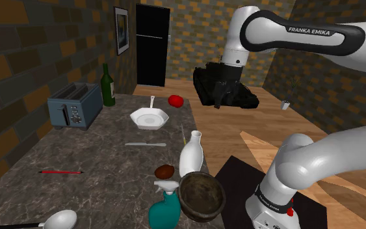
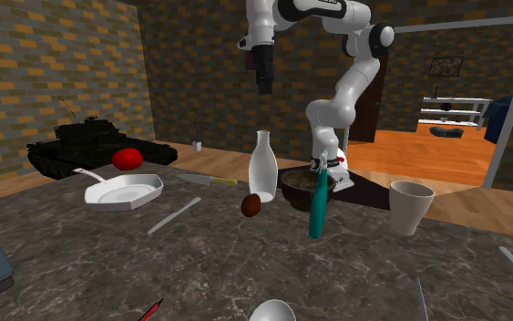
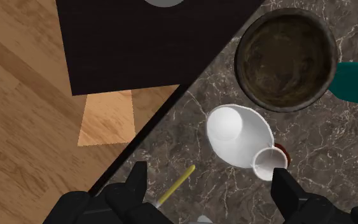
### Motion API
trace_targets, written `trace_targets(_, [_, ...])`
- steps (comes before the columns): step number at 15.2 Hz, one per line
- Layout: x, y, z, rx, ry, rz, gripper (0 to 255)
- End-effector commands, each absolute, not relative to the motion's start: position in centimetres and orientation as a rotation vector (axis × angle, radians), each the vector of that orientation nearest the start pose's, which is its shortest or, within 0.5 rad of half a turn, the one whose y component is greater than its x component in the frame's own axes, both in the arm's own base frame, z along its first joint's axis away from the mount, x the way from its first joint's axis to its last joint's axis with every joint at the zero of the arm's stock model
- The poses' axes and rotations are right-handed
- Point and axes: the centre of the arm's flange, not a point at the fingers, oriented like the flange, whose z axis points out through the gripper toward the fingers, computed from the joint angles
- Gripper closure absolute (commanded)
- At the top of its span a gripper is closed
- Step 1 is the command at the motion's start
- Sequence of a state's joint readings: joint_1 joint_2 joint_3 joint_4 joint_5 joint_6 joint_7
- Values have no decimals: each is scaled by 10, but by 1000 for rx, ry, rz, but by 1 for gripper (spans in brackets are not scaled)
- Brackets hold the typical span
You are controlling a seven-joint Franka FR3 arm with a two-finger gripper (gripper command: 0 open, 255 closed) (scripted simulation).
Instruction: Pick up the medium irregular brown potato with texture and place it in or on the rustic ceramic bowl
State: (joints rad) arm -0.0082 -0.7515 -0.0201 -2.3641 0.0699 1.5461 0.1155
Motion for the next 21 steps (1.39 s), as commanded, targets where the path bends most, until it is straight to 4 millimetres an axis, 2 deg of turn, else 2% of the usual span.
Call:
trace_targets(1, [312, -3, 574, -3052, 212, 108, 0])
trace_targets(6, [356, 36, 530, -3116, -49, 149, 0])
trace_targets(11, [392, 80, 483, -3158, -318, 190, 0])
trace_targets(16, [419, 127, 432, -3175, -596, 231, 0])
trace_targets(21, [436, 174, 379, -3165, -879, 272, 0])
